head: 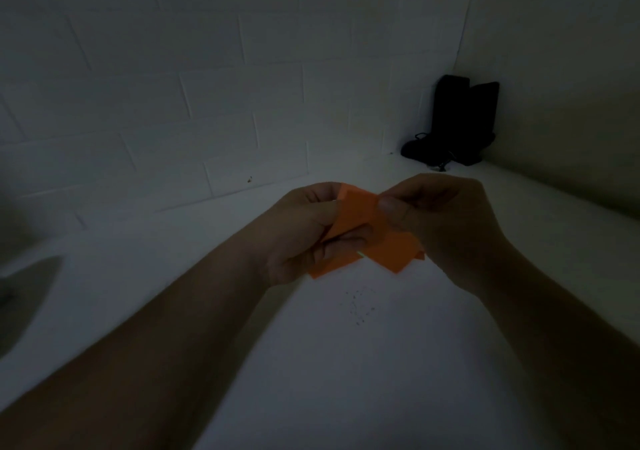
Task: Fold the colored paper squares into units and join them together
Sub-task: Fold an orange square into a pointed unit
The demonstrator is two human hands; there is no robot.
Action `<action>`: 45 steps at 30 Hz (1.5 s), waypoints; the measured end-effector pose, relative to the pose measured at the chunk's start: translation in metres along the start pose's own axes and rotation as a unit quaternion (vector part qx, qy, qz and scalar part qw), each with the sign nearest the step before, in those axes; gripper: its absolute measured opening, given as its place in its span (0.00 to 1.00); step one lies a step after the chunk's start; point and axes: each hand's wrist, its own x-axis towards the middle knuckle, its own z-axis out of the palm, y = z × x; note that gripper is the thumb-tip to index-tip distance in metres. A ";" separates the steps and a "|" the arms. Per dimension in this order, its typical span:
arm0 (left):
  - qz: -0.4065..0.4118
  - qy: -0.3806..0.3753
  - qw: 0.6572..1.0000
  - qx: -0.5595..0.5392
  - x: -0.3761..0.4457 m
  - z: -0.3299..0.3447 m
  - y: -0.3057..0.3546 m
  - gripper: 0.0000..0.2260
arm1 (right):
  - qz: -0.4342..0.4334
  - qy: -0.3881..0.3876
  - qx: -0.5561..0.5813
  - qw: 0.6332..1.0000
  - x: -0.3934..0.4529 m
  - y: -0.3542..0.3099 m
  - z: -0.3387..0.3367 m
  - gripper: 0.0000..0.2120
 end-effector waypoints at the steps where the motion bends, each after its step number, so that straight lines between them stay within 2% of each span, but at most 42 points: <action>1: 0.010 0.002 1.000 0.000 0.000 0.001 0.000 0.08 | 0.010 0.010 0.013 1.000 0.001 0.000 0.000 0.08; 6: 0.073 0.040 0.996 0.017 -0.001 0.008 0.000 0.12 | 0.045 0.040 0.042 0.997 0.005 0.004 -0.002 0.12; 9: 0.111 0.071 0.990 0.045 0.000 0.009 -0.003 0.13 | 0.060 0.059 0.046 0.995 0.006 0.006 -0.003 0.11; 11: 0.175 0.090 0.973 0.122 0.000 0.007 -0.005 0.09 | 0.068 0.061 0.045 0.995 0.006 0.006 -0.004 0.10; 16: 0.268 0.122 0.931 0.213 0.004 0.000 -0.010 0.13 | 0.084 0.052 0.052 0.994 0.007 0.006 -0.004 0.09; 23: 0.270 0.155 0.917 0.250 0.004 -0.001 -0.009 0.07 | 0.085 0.040 0.051 0.994 0.006 0.009 -0.005 0.11; 30: 0.263 0.170 0.920 0.234 0.004 -0.003 -0.007 0.10 | 0.124 0.042 0.114 0.985 0.009 0.006 -0.006 0.08; 34: 0.248 0.182 0.924 0.229 0.003 -0.003 -0.006 0.09 | 0.144 0.025 0.104 0.984 0.007 0.005 -0.007 0.09; 40: 0.237 0.172 0.931 0.220 0.002 -0.001 -0.005 0.09 | 0.112 0.032 0.103 0.988 0.006 0.002 -0.009 0.12; 45: 0.239 0.170 0.939 0.177 0.005 -0.001 -0.006 0.11 | 0.151 0.038 0.162 0.974 0.009 0.001 -0.007 0.15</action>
